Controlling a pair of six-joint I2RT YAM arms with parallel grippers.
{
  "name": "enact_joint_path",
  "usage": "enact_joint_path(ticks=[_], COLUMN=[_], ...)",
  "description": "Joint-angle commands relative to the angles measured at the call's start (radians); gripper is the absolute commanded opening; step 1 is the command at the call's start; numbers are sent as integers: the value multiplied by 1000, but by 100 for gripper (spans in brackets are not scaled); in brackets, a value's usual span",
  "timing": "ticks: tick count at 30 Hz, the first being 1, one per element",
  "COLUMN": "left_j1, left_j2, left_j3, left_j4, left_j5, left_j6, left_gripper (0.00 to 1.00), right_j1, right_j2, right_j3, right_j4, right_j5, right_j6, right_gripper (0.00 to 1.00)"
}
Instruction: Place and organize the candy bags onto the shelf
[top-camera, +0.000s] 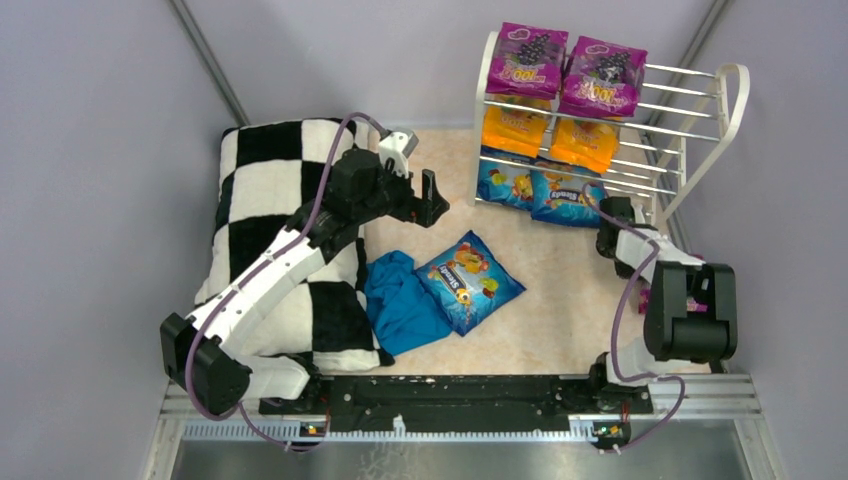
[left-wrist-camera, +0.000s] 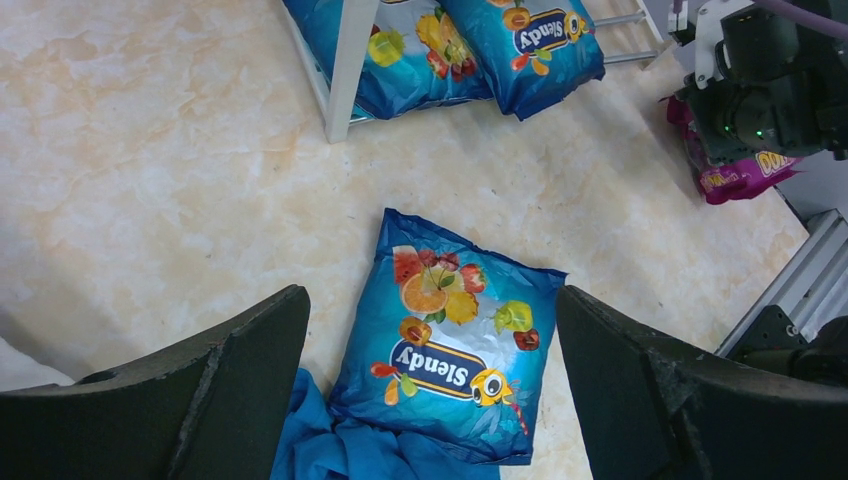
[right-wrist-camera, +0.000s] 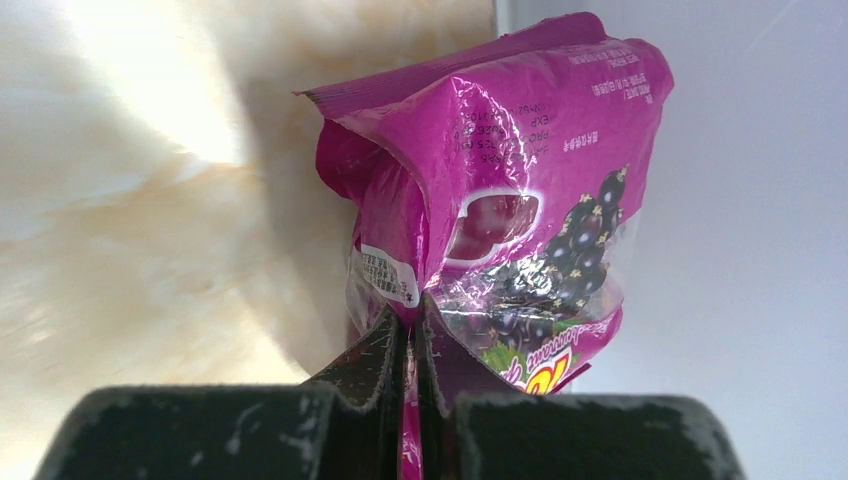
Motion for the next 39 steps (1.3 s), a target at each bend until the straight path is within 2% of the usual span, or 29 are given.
enact_joint_path(ticks=[1, 3, 8, 14, 19, 22, 30, 33, 35, 36, 39], left_j1=[-5, -4, -4, -4, -5, -4, -3, -2, -2, -2, -1], left_j2=[14, 16, 16, 5, 0, -1, 40, 50, 38, 32, 31], left_j3=[9, 7, 5, 3, -6, -16, -7, -22, -63, -85, -150], left_j4=[26, 25, 25, 19, 31, 44, 8, -46, -40, -30, 25], left_j5=[-19, -30, -58, -119, -138, -143, -85, -66, -21, 6, 100], left_j6=[21, 25, 38, 65, 85, 92, 71, 3, -32, -46, -87], left_gripper=[99, 99, 99, 99, 99, 99, 99, 99, 99, 99, 99], right_j1=[76, 138, 249, 466, 619, 717, 798, 814, 817, 817, 816], right_j2=[-104, -140, -208, -276, -348, -389, -428, -450, -486, -506, -601], right_j3=[15, -2, -7, -39, -55, -83, -122, -176, -191, -192, -203], right_j4=[0, 10, -2, 25, 49, 112, 285, 375, 396, 395, 404], right_j5=[-145, -170, -391, -572, -809, -833, -1026, -1019, -978, -938, -763], right_j6=[60, 45, -22, -67, -128, -157, -129, -55, -5, 21, 190], right_gripper=[0, 0, 0, 0, 0, 0, 1, 28, 36, 42, 59])
